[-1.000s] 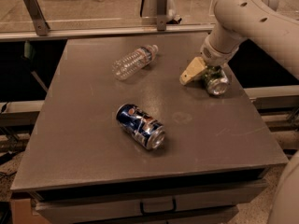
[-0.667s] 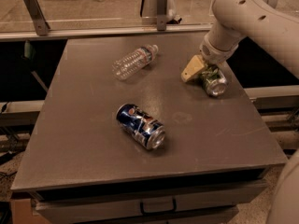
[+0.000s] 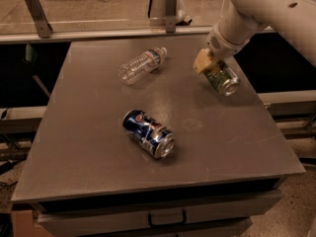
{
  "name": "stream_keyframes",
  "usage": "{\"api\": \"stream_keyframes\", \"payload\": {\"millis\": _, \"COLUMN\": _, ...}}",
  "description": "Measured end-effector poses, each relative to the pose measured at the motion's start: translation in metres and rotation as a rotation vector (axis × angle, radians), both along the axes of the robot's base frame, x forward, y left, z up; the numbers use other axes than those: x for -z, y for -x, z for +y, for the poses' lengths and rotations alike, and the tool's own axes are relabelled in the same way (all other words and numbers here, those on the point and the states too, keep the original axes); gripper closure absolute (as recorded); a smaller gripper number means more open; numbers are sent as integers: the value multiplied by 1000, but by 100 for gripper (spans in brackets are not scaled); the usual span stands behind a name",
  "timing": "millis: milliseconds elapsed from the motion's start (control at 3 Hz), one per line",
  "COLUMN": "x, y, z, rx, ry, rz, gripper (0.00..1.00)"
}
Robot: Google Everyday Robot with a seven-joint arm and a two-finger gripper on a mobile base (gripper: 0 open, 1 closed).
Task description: Place green can upright
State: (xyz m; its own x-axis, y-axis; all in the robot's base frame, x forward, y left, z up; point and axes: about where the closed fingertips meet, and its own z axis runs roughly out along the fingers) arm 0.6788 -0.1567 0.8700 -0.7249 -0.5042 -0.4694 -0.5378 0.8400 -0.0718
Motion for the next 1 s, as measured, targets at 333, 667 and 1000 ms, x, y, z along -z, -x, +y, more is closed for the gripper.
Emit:
{"api": "stream_keyframes", "payload": {"millis": 333, "x": -25, "y": 7, "z": 37, "rx": -169, "ry": -142, "rz": -38, "gripper": 100}}
{"api": "stream_keyframes", "payload": {"millis": 667, "x": -46, "y": 12, "z": 67, "rx": -369, "ry": -352, "rz": -74, "gripper": 100}}
{"api": "stream_keyframes", "payload": {"millis": 1000, "x": -70, "y": 20, "z": 82, "rx": -574, "ry": -582, "rz": -154, "gripper": 100}}
